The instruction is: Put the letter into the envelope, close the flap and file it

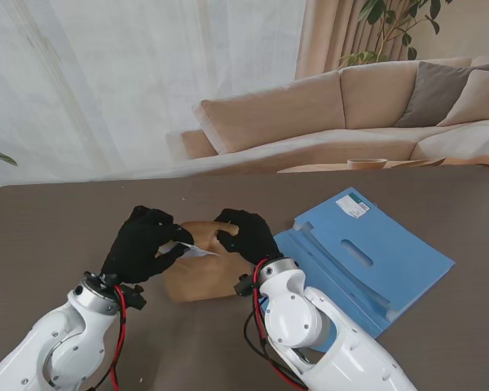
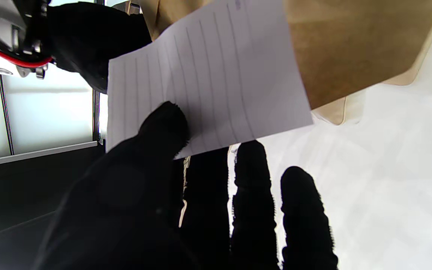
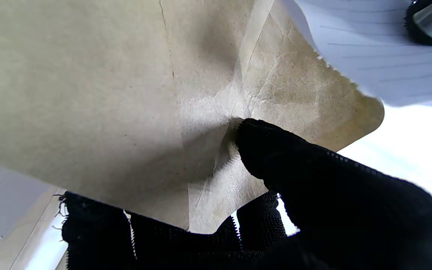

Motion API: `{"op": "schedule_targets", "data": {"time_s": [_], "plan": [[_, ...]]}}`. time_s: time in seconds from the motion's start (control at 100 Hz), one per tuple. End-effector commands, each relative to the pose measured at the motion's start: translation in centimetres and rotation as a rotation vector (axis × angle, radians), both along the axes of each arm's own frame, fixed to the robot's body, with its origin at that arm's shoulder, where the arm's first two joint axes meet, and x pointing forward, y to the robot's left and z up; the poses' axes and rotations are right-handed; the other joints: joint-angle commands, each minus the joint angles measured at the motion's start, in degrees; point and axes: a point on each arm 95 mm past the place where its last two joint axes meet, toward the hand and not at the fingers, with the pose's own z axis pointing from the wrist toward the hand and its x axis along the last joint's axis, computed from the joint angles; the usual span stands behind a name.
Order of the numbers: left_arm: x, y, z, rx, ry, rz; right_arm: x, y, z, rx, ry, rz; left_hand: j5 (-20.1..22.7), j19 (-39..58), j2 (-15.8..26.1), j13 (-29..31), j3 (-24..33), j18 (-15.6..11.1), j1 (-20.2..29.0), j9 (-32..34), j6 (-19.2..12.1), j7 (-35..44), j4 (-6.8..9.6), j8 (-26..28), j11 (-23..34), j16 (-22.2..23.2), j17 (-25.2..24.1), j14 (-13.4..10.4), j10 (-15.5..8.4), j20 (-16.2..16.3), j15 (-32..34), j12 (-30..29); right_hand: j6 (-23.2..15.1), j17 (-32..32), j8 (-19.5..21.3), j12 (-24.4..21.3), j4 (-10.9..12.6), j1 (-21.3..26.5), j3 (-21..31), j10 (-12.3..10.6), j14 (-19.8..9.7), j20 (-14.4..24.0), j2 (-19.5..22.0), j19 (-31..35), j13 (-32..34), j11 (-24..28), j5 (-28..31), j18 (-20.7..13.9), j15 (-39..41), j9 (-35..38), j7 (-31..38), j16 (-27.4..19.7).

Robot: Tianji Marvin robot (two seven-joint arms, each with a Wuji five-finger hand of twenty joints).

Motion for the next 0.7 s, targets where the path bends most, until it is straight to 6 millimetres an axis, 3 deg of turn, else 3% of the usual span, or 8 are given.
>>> {"op": "schedule_targets", "data": {"time_s": [0.0, 0.22, 0.69], "plan": [[0.1, -0.1, -0.1, 0.009, 0.011, 0.0, -0.3, 0.5, -0.1, 0.003, 0.012, 0.014, 3.2, 2.0, -0.6, -2.2, 3.3, -1.8, 0.1, 2.0, -4.0, 4.0, -0.3, 0.4, 0.0, 3.0, -0.9, -1.7, -1.5, 2.8, 2.9, 0.4, -0.8, 1.2, 0.8, 0.1, -1.4, 1.2, 1.9, 0.4, 1.7, 1.2, -0.8, 3.2, 2.1, 1.4, 3.0, 0.9, 1.9, 2.4, 1.7, 1.0], [-0.3, 0.4, 0.3, -0.005, 0.01, -0.004, -0.2, 0.2, -0.2, -0.008, 0.019, 0.005, 3.3, 2.8, -0.1, -4.5, 1.5, -3.4, 0.4, -1.8, -3.8, 3.8, -0.23, 1.2, 8.5, 9.7, -3.2, -3.2, 0.1, 10.0, 10.1, 8.0, -0.7, 1.7, 0.9, 0.2, -1.4, 1.2, 1.9, 0.5, 2.2, 1.7, -0.8, 3.8, 2.1, 1.6, 3.0, 0.9, 2.5, 2.5, 1.7, 1.2], [0.0, -0.2, -0.5, -0.016, -0.034, -0.035, -0.1, 0.5, -0.2, -0.002, 0.017, 0.01, 4.1, 1.6, -1.5, -3.9, 3.6, -4.0, -0.7, 0.7, -5.2, 4.0, -0.74, 0.7, 5.1, 9.0, -2.5, -4.4, -2.9, 10.2, 8.2, 5.9, -0.6, 1.6, 0.8, 0.3, -1.4, 1.2, 1.9, 0.6, 2.3, 2.1, -0.8, 3.7, 2.0, 1.6, 3.0, 1.1, 2.7, 2.4, 1.7, 1.1]]}}
